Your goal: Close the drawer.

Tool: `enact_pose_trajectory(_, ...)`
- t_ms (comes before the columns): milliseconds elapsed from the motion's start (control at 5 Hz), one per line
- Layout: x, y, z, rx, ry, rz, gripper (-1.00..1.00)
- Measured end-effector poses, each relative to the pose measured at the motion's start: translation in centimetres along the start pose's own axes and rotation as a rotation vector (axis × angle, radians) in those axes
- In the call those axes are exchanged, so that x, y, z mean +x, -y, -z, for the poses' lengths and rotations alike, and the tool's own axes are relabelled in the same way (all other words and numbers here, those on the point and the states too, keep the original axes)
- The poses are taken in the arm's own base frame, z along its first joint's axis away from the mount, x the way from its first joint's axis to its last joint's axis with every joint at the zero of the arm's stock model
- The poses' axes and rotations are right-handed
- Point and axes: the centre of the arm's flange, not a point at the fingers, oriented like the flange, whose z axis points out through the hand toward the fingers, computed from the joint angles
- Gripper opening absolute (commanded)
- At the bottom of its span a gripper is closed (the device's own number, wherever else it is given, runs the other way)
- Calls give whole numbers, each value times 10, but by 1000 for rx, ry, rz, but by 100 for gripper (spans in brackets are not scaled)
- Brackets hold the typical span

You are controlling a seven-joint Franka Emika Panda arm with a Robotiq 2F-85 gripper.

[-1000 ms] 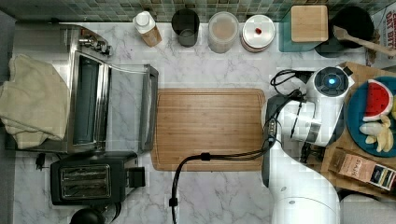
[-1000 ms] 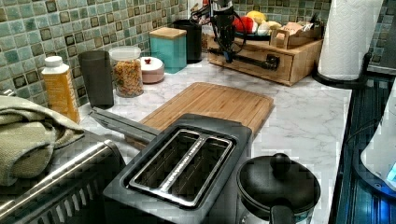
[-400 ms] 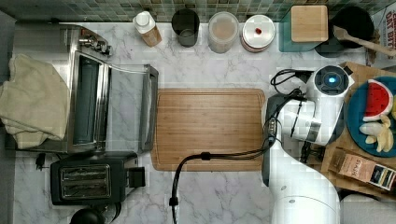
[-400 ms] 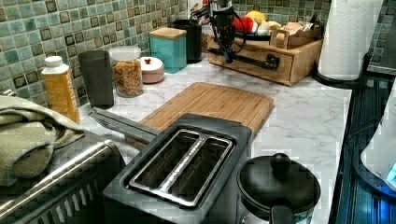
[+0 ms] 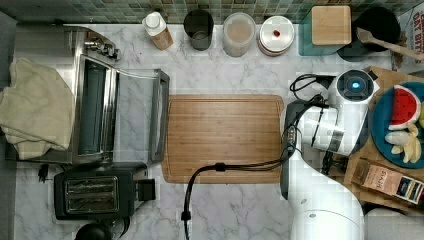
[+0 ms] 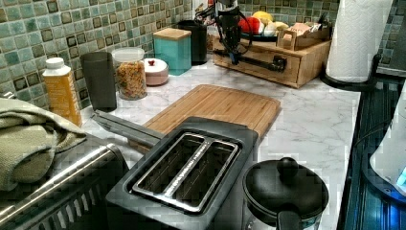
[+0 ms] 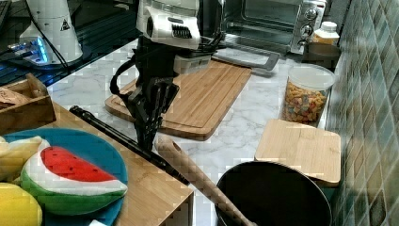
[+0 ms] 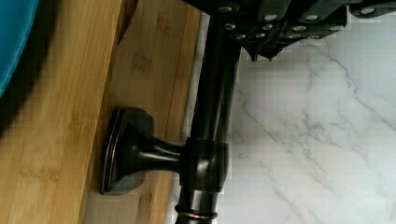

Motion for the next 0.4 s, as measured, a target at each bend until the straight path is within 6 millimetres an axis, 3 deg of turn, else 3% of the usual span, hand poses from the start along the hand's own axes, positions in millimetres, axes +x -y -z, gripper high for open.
enact_pose_trajectory(400, 1, 1, 0, -2, 0, 1, -100)
